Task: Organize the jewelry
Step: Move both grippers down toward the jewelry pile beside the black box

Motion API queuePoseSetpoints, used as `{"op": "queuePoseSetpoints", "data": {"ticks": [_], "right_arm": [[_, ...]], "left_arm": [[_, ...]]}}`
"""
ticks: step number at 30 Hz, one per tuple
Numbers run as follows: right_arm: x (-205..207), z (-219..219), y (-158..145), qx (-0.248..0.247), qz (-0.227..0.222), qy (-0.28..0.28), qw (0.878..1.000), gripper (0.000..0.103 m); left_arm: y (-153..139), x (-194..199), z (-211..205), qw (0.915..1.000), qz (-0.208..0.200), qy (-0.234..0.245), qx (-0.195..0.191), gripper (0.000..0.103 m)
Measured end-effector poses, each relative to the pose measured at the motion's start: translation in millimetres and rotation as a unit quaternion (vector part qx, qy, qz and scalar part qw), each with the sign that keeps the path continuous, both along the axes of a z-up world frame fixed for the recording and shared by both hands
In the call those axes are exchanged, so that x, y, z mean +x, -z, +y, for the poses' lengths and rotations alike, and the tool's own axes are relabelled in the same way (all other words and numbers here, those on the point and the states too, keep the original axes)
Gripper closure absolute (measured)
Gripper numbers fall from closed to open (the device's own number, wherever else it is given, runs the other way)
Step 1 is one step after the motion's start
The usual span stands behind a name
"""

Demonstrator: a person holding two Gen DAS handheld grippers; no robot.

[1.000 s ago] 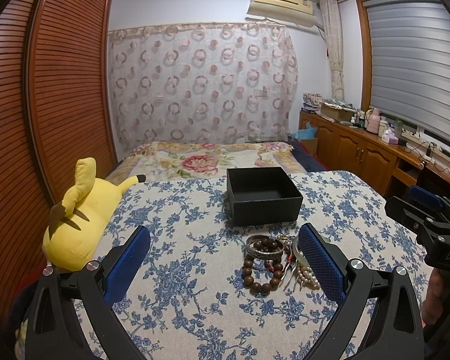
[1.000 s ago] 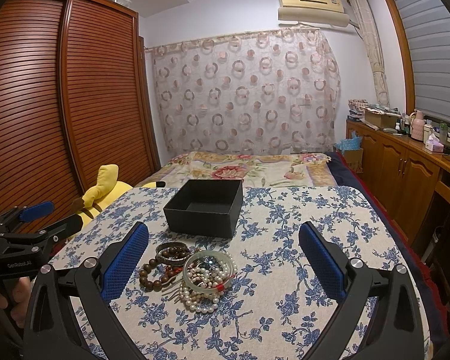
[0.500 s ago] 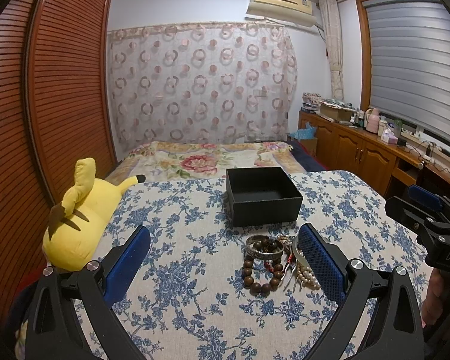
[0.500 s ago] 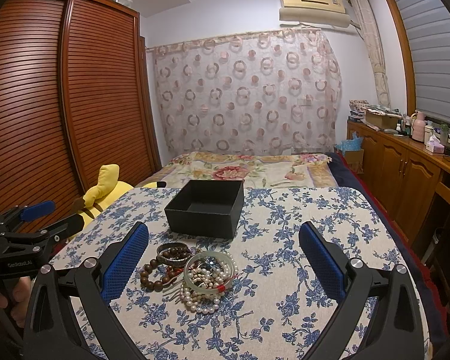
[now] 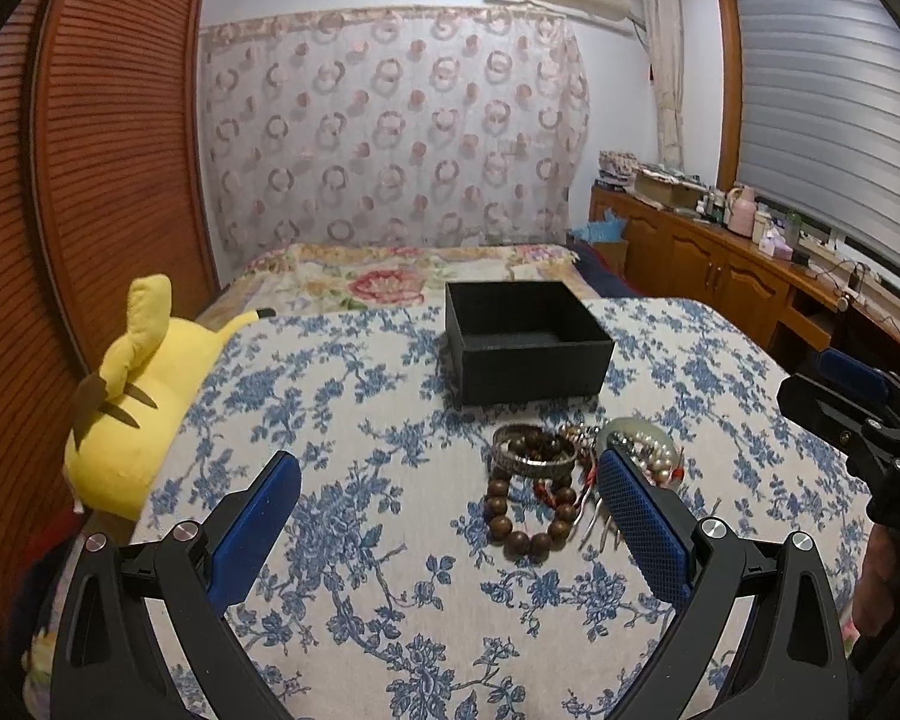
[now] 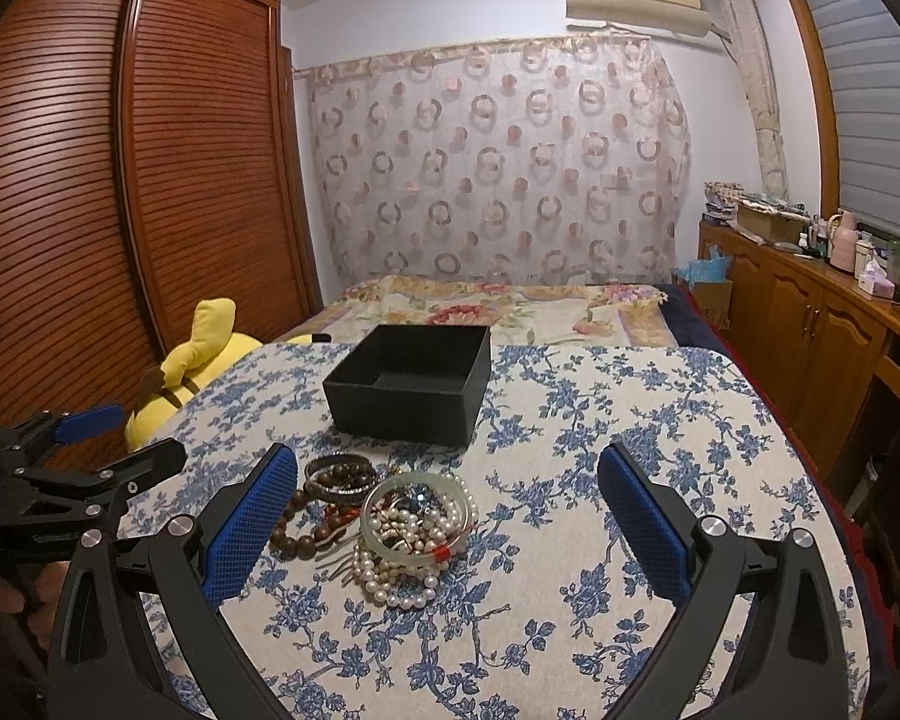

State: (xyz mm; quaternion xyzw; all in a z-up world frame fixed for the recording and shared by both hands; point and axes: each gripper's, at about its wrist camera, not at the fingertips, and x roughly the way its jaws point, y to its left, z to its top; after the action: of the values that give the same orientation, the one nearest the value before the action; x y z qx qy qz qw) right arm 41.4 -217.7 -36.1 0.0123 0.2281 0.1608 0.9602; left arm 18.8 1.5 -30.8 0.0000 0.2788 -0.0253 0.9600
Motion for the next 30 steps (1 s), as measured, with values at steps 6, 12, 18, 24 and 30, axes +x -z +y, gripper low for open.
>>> {"op": "queuePoseSetpoints", "data": {"ticks": [6,12,18,24,30], "right_arm": [[6,1,9,-0.008,0.014,-0.009,1.0,0.005],[14,3,23,-0.018,0.035,-0.018,0.999,0.014],[22,-3,39,-0.03,0.058,-0.032,0.997,0.025],[29,-8,52,-0.04,0.077,-0.038,0.996,0.029],[32,-7,57,-0.044,0.089,-0.049,0.994,0.032]], "left_arm": [[15,8,4,0.9997,0.024,0.006,-0.005,0.007],[31,17,4,0.9985,0.052,0.016,-0.001,0.007],[40,24,3,0.9969,0.073,0.029,-0.002,0.007],[45,38,-1,0.9945,0.088,0.055,-0.013,0.007],[50,63,-12,0.9895,0.11,0.093,-0.014,0.011]]}}
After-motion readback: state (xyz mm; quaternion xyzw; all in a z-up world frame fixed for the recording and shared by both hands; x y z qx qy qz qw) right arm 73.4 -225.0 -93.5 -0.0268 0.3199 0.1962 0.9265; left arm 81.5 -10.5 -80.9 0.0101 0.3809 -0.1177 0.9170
